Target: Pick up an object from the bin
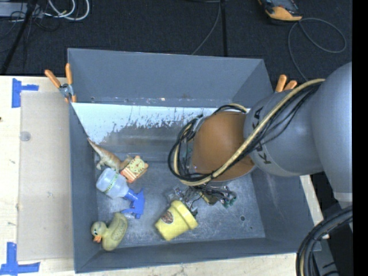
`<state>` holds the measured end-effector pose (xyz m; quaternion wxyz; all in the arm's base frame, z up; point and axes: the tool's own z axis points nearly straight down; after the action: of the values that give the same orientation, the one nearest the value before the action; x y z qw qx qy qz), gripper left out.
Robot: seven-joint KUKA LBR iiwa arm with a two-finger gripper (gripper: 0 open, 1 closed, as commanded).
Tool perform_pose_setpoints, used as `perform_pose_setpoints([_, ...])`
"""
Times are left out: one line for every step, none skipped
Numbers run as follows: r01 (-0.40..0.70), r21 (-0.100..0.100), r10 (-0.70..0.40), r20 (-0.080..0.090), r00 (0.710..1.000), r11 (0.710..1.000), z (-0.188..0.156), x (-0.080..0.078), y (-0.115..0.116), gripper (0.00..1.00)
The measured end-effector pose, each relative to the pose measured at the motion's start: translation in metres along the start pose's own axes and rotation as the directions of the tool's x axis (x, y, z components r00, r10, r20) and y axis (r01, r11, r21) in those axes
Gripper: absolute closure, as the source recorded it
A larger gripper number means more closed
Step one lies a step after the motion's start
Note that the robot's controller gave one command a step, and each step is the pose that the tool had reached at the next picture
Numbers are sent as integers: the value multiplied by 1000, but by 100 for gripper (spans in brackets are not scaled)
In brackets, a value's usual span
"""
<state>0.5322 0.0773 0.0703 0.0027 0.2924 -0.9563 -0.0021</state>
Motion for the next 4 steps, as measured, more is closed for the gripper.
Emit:
perform_pose_setpoints([-1,0,1,0,1000,1000,0,0,0,100])
perform_pose_setpoints([-1,0,1,0,1000,1000,0,0,0,100])
perform_pose_setpoints([-2,0,2,0,1000,1000,0,0,0,100])
perform_pose_setpoints([-2,0,2,0,1000,1000,0,0,0,100])
